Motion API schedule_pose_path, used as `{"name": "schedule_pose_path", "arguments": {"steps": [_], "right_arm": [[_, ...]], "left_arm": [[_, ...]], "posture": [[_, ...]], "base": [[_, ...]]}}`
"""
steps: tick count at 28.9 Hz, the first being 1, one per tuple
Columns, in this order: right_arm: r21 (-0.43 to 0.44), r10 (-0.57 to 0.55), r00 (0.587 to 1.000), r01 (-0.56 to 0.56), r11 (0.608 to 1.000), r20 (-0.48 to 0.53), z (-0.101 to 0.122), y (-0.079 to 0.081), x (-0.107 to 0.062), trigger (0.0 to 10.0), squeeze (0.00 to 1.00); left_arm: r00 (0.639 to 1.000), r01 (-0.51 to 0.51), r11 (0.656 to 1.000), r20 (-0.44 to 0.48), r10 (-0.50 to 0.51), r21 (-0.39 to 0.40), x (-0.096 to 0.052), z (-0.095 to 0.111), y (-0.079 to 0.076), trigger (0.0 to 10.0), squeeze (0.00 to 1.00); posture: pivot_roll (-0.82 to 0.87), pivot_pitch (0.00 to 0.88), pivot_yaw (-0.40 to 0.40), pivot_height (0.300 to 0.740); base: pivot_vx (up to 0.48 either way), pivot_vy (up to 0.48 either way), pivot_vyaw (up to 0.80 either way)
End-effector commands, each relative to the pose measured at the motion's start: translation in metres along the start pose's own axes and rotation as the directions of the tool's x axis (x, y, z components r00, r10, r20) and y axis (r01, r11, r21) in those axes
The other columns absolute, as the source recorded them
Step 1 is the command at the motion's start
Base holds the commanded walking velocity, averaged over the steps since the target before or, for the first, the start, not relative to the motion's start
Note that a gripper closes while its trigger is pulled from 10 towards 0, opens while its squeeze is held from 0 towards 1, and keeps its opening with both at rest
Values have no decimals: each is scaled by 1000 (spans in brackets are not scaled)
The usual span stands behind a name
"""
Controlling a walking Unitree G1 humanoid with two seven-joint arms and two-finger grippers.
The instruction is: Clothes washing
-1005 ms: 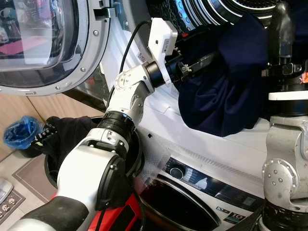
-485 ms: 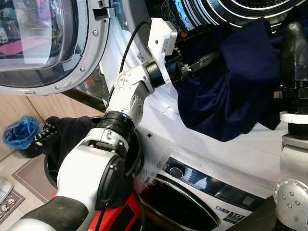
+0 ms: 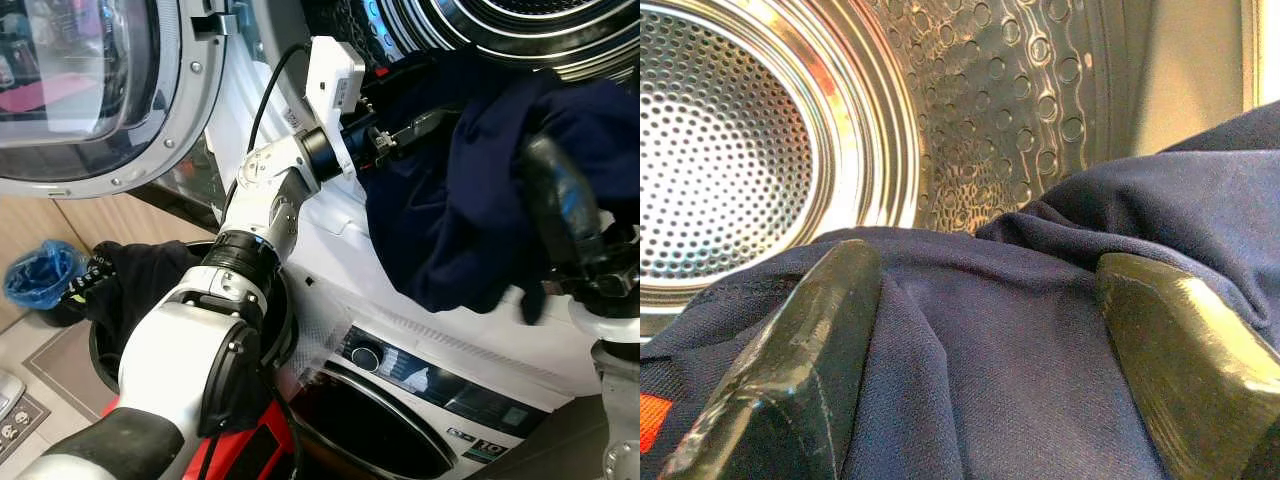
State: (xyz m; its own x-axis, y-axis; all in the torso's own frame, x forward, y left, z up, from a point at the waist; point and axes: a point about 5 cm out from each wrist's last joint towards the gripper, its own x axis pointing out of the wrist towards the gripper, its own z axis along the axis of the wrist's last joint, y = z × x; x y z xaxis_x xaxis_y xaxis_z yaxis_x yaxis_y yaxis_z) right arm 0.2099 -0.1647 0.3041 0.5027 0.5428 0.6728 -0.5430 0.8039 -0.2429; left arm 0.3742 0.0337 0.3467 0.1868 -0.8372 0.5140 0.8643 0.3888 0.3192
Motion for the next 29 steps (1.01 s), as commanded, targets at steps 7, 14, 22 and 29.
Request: {"name": "schedule_pose_path", "arguments": {"steps": [7,14,22,29], "right_arm": [[-82,90,960,-116,990,-263,-37,21,-6,10000,0],[-71,192,877,-247,966,-440,-71,40,-18,10000,0],[-107,248,823,-347,932,-511,-90,54,-16,10000,0],[-190,215,863,-331,924,-457,-100,63,8,10000,0]], "left_arm": [[1000,14,1000,20,-15,24,2,7,0,10000,0],[1000,18,1000,17,-18,26,3,7,-1,10000,0],[1000,21,999,17,-21,27,3,7,-1,10000,0],[999,22,1000,28,-22,20,4,9,0,10000,0]], "posture": [[1,148,-7,740],[6,145,-8,740],[8,136,-9,740],[13,132,-7,740]], "base": [[0,0,0],[0,0,0],[0,0,0],[0,0,0]]}}
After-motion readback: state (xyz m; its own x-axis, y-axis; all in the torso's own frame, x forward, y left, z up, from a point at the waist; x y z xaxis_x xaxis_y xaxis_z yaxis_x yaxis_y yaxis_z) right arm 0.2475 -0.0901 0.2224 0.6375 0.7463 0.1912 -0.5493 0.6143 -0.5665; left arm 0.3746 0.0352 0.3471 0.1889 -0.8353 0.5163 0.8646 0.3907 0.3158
